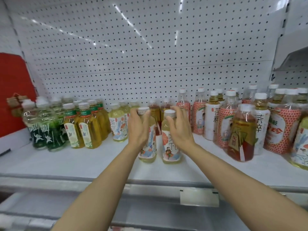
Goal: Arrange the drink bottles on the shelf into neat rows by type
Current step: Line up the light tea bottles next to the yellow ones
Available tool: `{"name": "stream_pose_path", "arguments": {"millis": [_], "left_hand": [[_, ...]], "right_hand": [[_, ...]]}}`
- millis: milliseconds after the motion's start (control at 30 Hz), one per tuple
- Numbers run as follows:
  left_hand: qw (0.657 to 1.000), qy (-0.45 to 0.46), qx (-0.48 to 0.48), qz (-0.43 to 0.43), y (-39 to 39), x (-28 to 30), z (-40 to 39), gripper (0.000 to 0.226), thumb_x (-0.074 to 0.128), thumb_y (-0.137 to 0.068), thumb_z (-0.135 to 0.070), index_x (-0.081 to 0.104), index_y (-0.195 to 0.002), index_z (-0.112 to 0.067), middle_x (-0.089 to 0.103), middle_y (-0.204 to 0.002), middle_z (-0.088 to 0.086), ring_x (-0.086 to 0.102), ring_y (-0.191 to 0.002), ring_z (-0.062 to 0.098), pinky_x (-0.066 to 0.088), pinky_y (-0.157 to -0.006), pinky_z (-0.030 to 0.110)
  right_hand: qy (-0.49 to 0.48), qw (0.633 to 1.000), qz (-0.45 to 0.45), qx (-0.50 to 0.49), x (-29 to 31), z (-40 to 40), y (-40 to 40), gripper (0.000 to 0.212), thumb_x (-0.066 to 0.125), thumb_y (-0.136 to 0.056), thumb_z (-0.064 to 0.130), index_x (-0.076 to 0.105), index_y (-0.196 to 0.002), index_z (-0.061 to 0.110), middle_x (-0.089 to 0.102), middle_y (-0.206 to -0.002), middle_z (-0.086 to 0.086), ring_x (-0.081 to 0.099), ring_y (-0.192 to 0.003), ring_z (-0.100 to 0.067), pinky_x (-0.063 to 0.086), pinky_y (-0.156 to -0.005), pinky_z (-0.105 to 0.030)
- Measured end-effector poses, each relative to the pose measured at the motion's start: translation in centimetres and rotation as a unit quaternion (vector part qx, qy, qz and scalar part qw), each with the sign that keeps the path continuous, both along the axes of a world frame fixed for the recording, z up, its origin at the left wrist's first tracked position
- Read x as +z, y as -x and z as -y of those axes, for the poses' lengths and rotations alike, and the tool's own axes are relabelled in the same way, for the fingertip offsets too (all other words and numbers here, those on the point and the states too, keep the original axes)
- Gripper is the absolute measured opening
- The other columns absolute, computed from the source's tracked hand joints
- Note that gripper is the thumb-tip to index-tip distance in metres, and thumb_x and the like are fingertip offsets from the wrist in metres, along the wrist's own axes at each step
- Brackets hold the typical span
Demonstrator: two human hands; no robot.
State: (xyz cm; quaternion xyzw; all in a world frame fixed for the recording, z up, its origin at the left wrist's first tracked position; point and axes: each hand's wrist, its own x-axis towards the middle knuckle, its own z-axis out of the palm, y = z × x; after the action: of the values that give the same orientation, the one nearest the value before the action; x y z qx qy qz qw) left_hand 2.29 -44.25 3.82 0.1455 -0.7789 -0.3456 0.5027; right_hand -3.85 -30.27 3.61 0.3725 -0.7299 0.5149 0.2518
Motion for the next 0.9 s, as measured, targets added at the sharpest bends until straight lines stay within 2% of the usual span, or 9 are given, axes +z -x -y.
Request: {"name": "stream_pose_path", "arguments": {"millis": [167,367,500,600,667,733,800,833,900], "left_hand": [[0.999,0.014,0.041,0.005,-2.6,0.6,4.9,0.037,0.046,-0.097,-0.052,0.045,-0.109,-0.017,0.058,-0.105,0.003,0.056,-0.095,0.023,0.049,-0.081,0.041],[0.998,0.021,0.050,0.009,-3.7,0.8,9.1,0.032,0.050,-0.097,-0.046,0.045,-0.110,-0.017,0.056,-0.108,0.002,0.054,-0.098,0.021,0.047,-0.083,0.037],[0.999,0.012,0.043,0.018,-3.8,-0.2,10.4,0.033,0.050,-0.098,-0.043,0.045,-0.113,-0.014,0.055,-0.110,0.003,0.052,-0.101,0.021,0.045,-0.086,0.037],[0.999,-0.023,0.035,0.019,-4.1,-0.6,11.2,0.039,0.049,-0.097,-0.044,0.046,-0.117,-0.011,0.054,-0.114,0.006,0.052,-0.103,0.022,0.044,-0.085,0.036],[0.999,-0.036,0.026,0.025,-4.9,-0.8,11.1,0.050,0.054,-0.095,-0.045,0.043,-0.127,-0.009,0.051,-0.123,0.008,0.050,-0.114,0.024,0.044,-0.094,0.038],[0.996,-0.030,0.031,0.082,-6.0,-1.9,11.1,0.076,0.069,-0.085,-0.046,0.032,-0.140,-0.009,0.041,-0.138,0.008,0.041,-0.129,0.024,0.039,-0.108,0.041],[0.985,-0.025,0.029,0.168,-6.9,-3.6,11.4,0.098,0.081,-0.075,-0.042,0.020,-0.146,-0.011,0.033,-0.145,0.010,0.037,-0.134,0.027,0.037,-0.110,0.043],[0.980,-0.027,0.024,0.197,-7.0,-4.3,11.7,0.099,0.082,-0.074,-0.039,0.019,-0.145,-0.012,0.035,-0.144,0.011,0.039,-0.133,0.029,0.040,-0.107,0.044],[0.971,-0.033,0.034,0.233,-6.8,-4.9,12.5,0.087,0.081,-0.076,-0.039,0.025,-0.137,-0.011,0.042,-0.138,0.012,0.048,-0.126,0.032,0.048,-0.099,0.046]], "right_hand": [[0.007,0.999,0.007,0.035,0.0,4.9,-1.6,0.038,0.044,-0.100,0.025,0.042,-0.135,0.012,0.044,-0.130,-0.007,0.041,-0.110,-0.009,0.036,-0.097,-0.027],[0.007,0.999,0.025,0.046,0.1,9.4,-2.1,0.039,0.041,-0.100,0.031,0.041,-0.135,0.015,0.044,-0.127,-0.003,0.042,-0.103,-0.005,0.037,-0.090,-0.026],[-0.007,0.999,0.013,0.046,-0.2,9.9,-1.8,0.042,0.037,-0.100,0.037,0.038,-0.138,0.019,0.043,-0.130,-0.001,0.045,-0.107,-0.006,0.043,-0.095,-0.034],[-0.026,0.996,0.056,0.059,-1.0,8.7,-1.2,0.067,0.048,-0.090,0.058,0.027,-0.143,0.024,0.041,-0.140,0.003,0.044,-0.119,-0.007,0.041,-0.097,-0.035],[-0.081,0.987,0.123,0.069,-1.9,7.6,-1.0,0.087,0.064,-0.072,0.067,0.028,-0.141,0.029,0.048,-0.135,0.008,0.049,-0.119,-0.009,0.043,-0.095,-0.035],[-0.134,0.969,0.185,0.089,-2.5,7.1,-1.0,0.088,0.078,-0.064,0.059,0.037,-0.135,0.028,0.058,-0.121,0.009,0.057,-0.110,-0.010,0.049,-0.089,-0.031],[-0.148,0.965,0.200,0.080,-2.6,7.5,-0.9,0.084,0.082,-0.064,0.054,0.043,-0.132,0.024,0.061,-0.113,0.009,0.059,-0.103,-0.009,0.048,-0.082,-0.024],[-0.143,0.967,0.198,0.074,-2.4,8.0,-0.9,0.081,0.082,-0.064,0.052,0.045,-0.130,0.023,0.061,-0.111,0.010,0.059,-0.101,-0.008,0.046,-0.079,-0.022],[-0.130,0.971,0.194,0.061,-2.3,9.6,-1.1,0.075,0.082,-0.066,0.049,0.048,-0.127,0.021,0.060,-0.107,0.011,0.057,-0.098,-0.008,0.043,-0.076,-0.021]]}}
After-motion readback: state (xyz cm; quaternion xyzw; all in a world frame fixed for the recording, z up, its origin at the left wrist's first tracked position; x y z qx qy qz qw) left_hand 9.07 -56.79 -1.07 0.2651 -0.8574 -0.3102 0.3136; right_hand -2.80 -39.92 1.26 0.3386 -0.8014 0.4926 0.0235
